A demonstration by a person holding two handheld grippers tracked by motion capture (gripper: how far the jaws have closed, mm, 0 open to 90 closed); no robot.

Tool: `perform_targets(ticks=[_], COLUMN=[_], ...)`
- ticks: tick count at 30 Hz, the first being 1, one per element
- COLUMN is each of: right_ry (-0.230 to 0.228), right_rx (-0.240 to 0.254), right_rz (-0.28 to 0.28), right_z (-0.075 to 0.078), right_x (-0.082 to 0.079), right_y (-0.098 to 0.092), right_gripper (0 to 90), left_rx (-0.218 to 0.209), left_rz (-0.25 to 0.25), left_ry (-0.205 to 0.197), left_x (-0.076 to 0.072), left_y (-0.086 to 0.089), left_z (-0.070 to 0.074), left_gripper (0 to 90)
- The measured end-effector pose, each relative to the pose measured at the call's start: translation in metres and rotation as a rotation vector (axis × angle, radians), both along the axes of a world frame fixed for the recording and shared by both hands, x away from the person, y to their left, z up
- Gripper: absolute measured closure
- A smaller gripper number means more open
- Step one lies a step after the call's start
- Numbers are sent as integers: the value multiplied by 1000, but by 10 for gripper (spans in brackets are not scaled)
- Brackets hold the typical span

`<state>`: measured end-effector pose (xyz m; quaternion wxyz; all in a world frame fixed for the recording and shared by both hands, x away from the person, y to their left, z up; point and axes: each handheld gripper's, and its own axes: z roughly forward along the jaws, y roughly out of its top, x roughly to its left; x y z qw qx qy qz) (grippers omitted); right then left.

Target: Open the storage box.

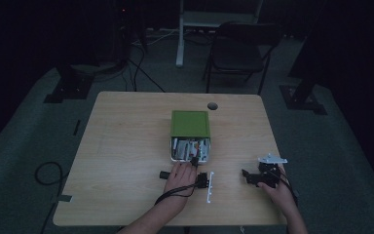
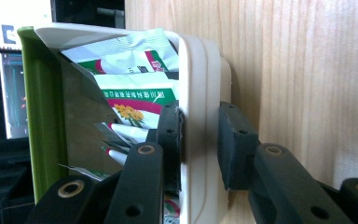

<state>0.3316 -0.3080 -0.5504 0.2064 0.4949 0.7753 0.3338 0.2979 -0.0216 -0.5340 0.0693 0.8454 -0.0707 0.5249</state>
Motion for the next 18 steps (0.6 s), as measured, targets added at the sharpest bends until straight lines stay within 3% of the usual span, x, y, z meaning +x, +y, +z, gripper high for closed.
perform_targets(ticks=[18], right_ry=[0], right_rx=[0], right_rz=[0], right_z=[0], right_x=[0], right_y=[0], right_gripper=[112], left_rx=[13], left_rz=[-19], left_ry=[20], left_x=[-19], left_y=[4], left_z=[2], left_gripper=[731])
